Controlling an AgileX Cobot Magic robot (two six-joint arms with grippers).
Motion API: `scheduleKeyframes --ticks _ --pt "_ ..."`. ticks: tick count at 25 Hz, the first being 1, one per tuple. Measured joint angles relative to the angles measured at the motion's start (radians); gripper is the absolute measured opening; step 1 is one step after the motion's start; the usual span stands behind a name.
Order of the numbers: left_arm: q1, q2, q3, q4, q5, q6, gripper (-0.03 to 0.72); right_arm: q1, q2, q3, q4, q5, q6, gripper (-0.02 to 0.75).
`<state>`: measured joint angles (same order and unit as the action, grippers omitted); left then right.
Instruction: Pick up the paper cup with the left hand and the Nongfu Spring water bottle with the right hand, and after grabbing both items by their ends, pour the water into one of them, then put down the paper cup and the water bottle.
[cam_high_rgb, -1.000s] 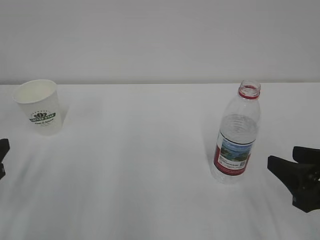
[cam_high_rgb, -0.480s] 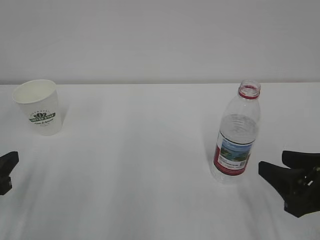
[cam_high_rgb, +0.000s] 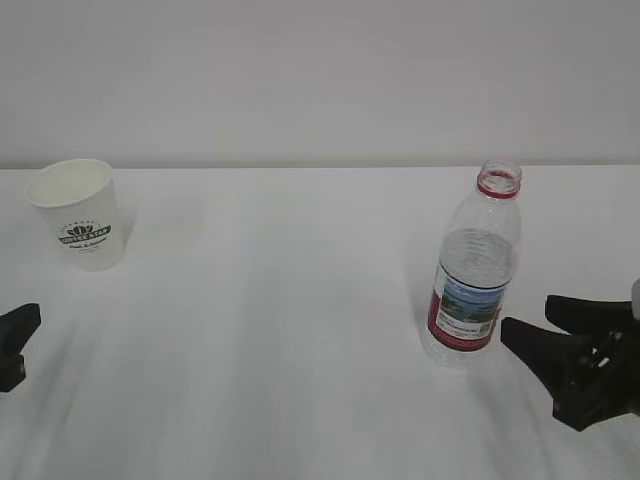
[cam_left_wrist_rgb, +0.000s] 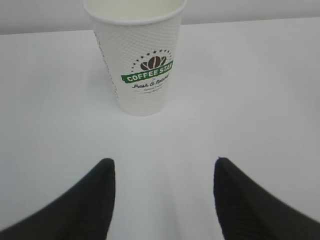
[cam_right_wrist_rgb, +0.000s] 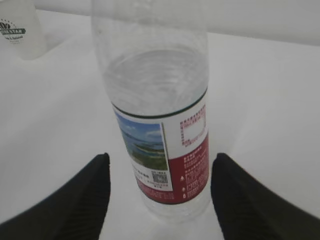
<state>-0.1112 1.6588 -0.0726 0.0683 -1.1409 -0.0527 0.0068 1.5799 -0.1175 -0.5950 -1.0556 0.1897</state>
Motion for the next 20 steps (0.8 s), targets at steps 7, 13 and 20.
scheduleKeyframes --ticks 7,13,20 --pt "0.000 0.000 0.000 0.006 -0.002 0.000 0.452 0.000 0.069 -0.002 0.014 -0.077 -0.029 0.594" --pt "0.000 0.000 0.000 0.010 -0.002 0.000 0.452 0.000 0.102 -0.007 0.029 -0.082 -0.047 0.648" --pt "0.000 0.000 0.000 0.011 -0.002 0.000 0.452 0.000 0.133 -0.025 0.030 -0.083 -0.068 0.662"
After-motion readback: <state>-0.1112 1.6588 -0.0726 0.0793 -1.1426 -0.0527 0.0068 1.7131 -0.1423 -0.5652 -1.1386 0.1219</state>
